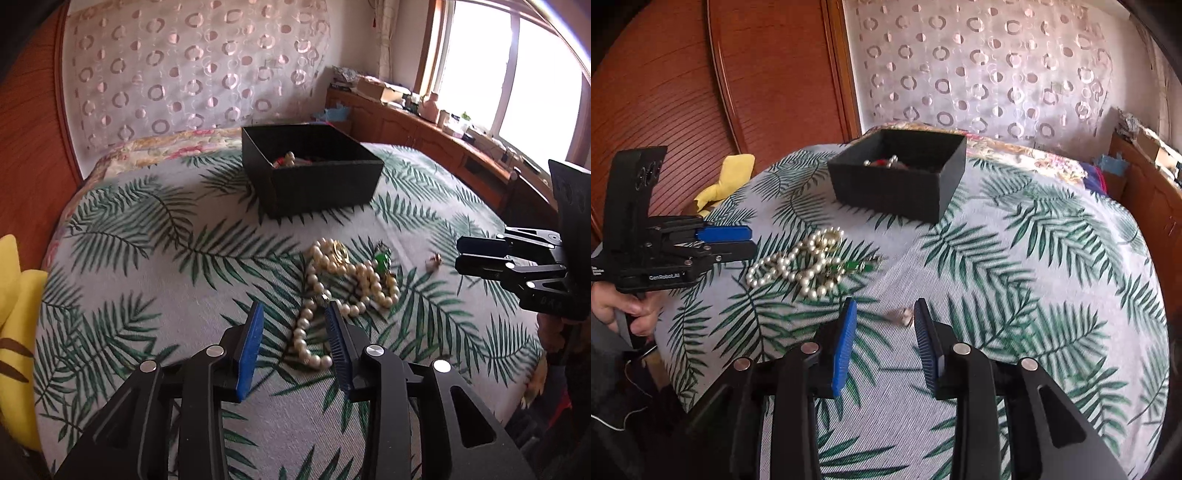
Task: Organize jewelry
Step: 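Grasp the pearl necklace with the green pendant using the left gripper, then lift the pearl necklace high above the bed with the left gripper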
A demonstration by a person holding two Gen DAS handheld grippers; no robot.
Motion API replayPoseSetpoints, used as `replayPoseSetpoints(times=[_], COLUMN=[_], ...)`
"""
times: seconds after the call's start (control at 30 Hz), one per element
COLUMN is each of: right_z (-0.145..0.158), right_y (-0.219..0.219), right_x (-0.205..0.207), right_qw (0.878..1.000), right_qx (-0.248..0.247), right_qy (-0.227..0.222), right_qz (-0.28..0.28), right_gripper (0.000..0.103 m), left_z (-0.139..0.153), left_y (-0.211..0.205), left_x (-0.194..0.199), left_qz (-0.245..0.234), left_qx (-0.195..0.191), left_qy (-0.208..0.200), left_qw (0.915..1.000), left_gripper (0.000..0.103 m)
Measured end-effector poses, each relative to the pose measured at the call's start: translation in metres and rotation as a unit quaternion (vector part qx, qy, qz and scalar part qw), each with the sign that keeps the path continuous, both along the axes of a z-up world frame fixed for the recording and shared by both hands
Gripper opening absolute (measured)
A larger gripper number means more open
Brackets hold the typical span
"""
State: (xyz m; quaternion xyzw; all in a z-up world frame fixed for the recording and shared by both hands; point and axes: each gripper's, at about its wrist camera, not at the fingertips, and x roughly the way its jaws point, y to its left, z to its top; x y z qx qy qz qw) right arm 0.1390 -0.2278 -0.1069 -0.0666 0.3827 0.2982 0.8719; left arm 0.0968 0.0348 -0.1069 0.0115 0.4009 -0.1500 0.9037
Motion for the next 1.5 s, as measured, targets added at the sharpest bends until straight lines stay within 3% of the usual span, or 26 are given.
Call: replayPoseSetpoints(times=[0.13,0.47,0.53,0.63,0.93,1.17,1.5], right_z=[-0.009,-0.020,-0.020,-0.020,-0.020,-0.020,-0.018], right_y=[-0.002,-0.004,-0.005,-0.007,-0.008,-0.009,-0.003], right_x=[-0.006,-0.014,-0.014,-0.014,-0.015,-0.014,-0.009], right_qw=[1.000,1.000,1.000,1.000,1.000,1.000,1.000], right_qx=[-0.004,-0.007,-0.005,-0.002,-0.003,-0.005,-0.023], right_qy=[0.008,0.014,0.016,0.018,0.017,0.017,0.014], right_qz=[-0.001,-0.003,-0.004,-0.003,-0.001,0.000,0.008], right_gripper=[0.035,0.035,0.035,0.035,0.035,0.035,0.035], left_z=[-0.008,-0.014,-0.014,-0.012,0.041,0.078,0.100], left_y=[-0.007,-0.015,-0.017,-0.018,0.001,0.004,0.008], left_x=[0.003,0.009,0.008,0.005,-0.019,-0.031,-0.040], left_qz=[-0.006,-0.007,-0.011,-0.015,0.006,0.011,0.013], left_qx=[0.016,0.050,0.059,0.064,0.002,-0.012,-0.031], left_qy=[0.014,0.021,0.018,0.016,-0.050,-0.091,-0.119], left_qw=[0.9998,0.9985,0.9980,0.9977,0.9987,0.9957,0.9923], left_gripper=[0.018,0.016,0.007,0.007,0.006,0.006,0.006])
